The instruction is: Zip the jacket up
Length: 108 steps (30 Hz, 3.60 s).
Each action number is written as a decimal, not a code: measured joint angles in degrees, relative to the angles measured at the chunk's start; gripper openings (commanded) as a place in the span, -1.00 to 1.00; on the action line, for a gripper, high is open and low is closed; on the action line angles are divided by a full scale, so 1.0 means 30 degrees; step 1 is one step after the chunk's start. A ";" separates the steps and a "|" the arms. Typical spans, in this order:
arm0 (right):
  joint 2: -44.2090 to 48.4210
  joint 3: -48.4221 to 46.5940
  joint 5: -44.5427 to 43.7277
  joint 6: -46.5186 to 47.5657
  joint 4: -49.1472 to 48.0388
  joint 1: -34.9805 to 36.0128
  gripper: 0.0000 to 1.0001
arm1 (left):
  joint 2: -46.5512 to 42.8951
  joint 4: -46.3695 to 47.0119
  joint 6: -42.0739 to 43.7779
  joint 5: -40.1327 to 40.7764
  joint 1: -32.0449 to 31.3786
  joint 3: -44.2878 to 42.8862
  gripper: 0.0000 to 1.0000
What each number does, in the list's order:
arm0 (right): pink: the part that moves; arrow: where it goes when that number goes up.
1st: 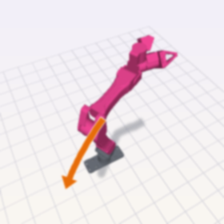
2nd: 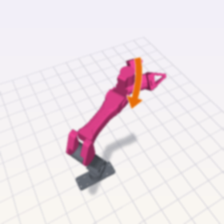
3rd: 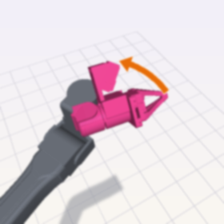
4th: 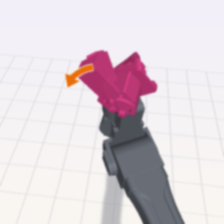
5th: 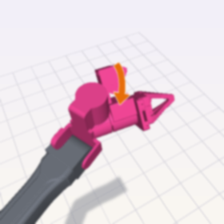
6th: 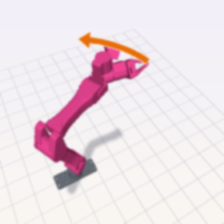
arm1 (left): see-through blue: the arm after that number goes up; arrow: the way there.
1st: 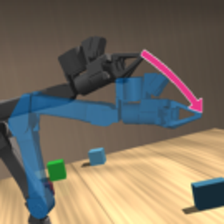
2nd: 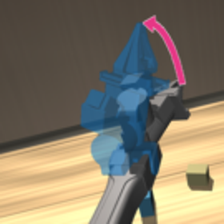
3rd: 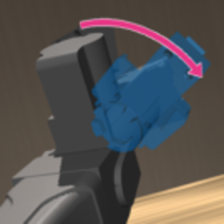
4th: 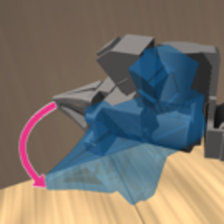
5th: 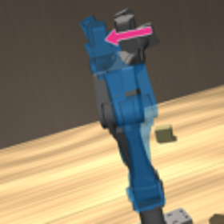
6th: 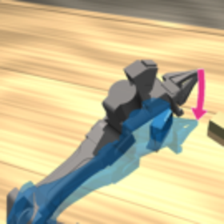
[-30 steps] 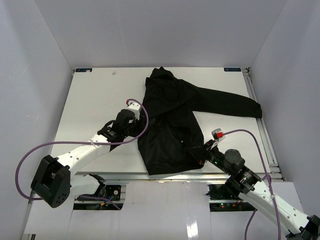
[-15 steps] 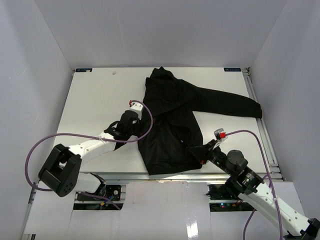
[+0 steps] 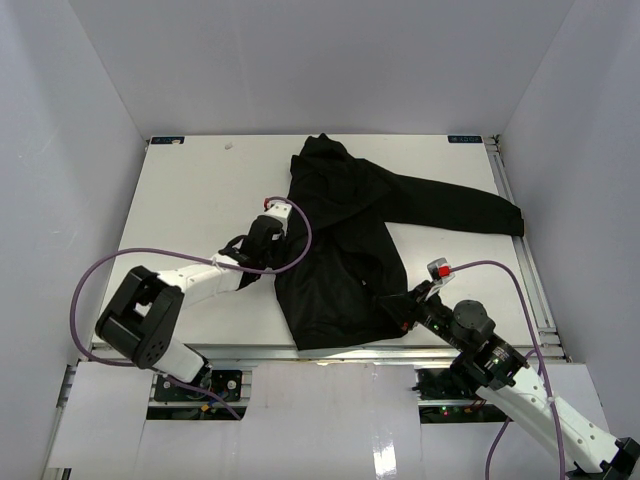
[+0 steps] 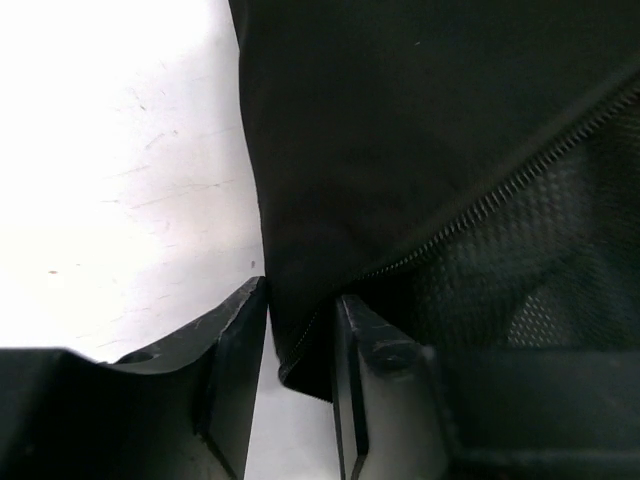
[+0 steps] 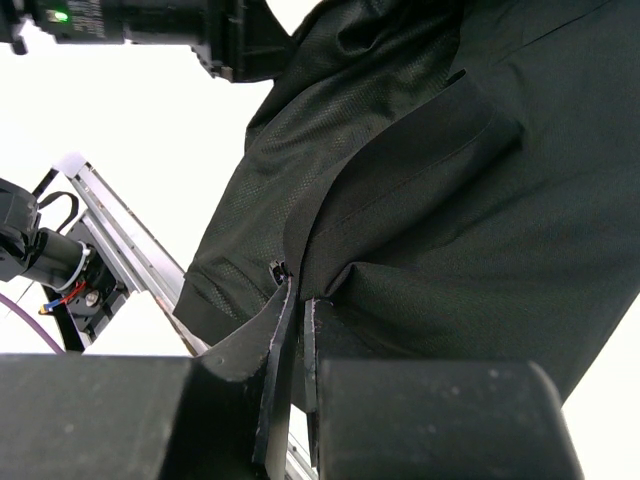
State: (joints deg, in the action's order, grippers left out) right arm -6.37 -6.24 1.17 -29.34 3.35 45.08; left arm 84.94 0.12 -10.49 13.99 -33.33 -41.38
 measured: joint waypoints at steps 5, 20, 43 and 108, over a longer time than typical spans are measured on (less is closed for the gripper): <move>0.0008 -0.0001 -0.0008 -0.0001 0.0013 0.0000 -0.84 | 0.0958 -0.0374 -0.0372 -0.0073 0.0010 -0.0247 -1.00; 0.0100 -0.0284 -0.0561 -0.0023 0.0455 0.0000 -0.84 | -0.2538 -1.0663 -0.3532 0.0171 -0.0017 -0.9643 -1.00; -0.0066 -0.0919 -0.1137 -0.0043 0.1294 0.0000 -0.85 | 0.1632 -2.1754 -0.2815 0.4130 -0.0706 -2.0189 -1.00; 0.0393 -0.1392 -0.0123 0.0249 0.2028 0.0000 -0.84 | -0.0492 -1.4529 -0.8683 -0.0215 -0.6233 -0.2731 -1.00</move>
State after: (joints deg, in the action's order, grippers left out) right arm -5.19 -10.41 0.80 -28.59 9.44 45.08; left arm 83.46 -43.47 -36.53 13.34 -52.03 -49.58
